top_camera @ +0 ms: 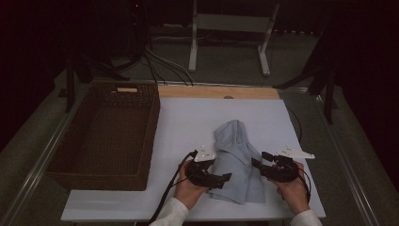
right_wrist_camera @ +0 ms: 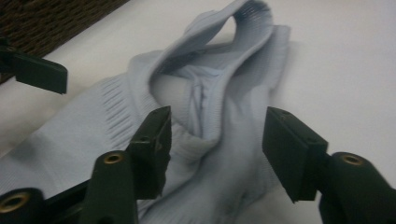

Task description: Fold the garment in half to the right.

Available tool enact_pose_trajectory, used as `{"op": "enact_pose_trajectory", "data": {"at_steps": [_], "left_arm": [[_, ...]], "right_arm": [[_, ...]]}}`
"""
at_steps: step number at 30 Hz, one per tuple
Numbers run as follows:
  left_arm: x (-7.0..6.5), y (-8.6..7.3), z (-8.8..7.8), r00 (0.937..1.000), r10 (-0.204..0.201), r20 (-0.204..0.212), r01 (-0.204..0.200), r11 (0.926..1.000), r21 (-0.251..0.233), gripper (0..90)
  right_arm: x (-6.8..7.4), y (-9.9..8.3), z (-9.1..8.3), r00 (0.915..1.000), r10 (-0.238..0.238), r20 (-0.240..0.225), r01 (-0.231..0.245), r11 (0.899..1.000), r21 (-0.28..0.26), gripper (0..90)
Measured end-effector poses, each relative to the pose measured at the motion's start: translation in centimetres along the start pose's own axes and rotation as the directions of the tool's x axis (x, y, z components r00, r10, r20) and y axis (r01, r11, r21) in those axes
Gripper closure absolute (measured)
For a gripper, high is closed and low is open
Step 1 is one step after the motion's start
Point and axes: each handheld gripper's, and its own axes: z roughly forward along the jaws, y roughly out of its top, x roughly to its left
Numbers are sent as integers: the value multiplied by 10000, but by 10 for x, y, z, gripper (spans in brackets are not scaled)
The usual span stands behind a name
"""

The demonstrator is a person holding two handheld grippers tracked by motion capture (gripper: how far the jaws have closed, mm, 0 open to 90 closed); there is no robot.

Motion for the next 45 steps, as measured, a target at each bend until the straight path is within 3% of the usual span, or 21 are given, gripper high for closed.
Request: {"op": "enact_pose_trajectory", "data": {"at_steps": [5, 8, 12, 19, 24, 28, 32, 45], "left_arm": [[-1, -5, 1, 10000, 37, 17, -37, 9999, 148, 182], [-1, -8, 2, 9996, 42, 283, -48, 9998, 218, 175], [-2, -9, 3, 9997, 69, 213, -77, 9993, 366, 188], [-3, -14, 6, 9998, 184, -42, -181, 9977, 660, 306], [-2, -15, 4, 9995, 250, -205, -233, 9966, 795, 410], [0, -18, 4, 9998, 136, -155, -121, 9955, 937, 466], [-1, -18, 3, 9998, 141, -163, -124, 9951, 979, 510], [-10, -15, 2, 9992, 366, 160, -379, 9955, 871, 588]], "right_arm": [[2, 0, 5, 9998, -23, -204, 28, 9998, 214, 473], [4, 1, 8, 9997, -170, -165, 175, 9994, 315, 454], [5, 1, 11, 9996, -187, -191, 196, 9986, 494, 448], [5, 0, 16, 9993, -206, -313, 234, 9957, 898, 500], [4, 0, 21, 9992, -37, -394, 84, 9929, 1186, 557], [5, 1, 23, 9991, -24, -422, 81, 9906, 1363, 698], [6, 3, 21, 9993, -97, -362, 141, 9922, 1242, 826], [1, 12, 5, 9998, 200, 70, -202, 9995, 239, 858]]}}
